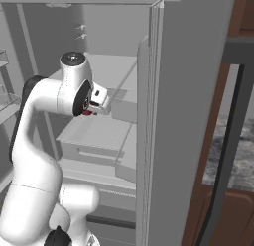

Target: Retrieve the apple and peach from the fridge and place them into the bowl on the dining table.

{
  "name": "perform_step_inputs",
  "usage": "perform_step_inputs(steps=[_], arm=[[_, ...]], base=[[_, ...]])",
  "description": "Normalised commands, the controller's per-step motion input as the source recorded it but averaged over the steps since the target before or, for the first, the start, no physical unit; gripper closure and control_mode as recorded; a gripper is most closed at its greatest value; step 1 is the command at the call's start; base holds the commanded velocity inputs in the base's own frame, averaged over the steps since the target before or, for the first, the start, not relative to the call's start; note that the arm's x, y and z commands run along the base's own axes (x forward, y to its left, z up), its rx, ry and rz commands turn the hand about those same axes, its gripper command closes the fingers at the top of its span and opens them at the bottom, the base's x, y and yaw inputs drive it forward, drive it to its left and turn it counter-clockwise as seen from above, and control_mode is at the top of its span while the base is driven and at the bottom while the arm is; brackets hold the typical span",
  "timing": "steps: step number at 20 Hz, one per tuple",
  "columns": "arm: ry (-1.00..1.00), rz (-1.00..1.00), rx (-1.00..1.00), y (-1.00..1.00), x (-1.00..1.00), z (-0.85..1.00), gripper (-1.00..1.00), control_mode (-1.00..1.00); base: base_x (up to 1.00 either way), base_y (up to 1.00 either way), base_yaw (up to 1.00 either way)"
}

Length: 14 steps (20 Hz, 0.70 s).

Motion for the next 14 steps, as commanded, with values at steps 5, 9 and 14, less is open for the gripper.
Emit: perform_step_inputs(steps=[5,9,14], arm=[[-0.21,0.11,0.04,0.0,-0.98,-0.43,1.0,-1.0],[-0.08,0.01,0.0,0.0,-0.4,-0.25,1.0,-1.0],[0.03,0.0,0.0,0.0,-0.01,-0.09,1.0,-1.0]], base=[[0.0,0.0,0.0],[0.0,0.0,0.0],[0.0,0.0,0.0]])
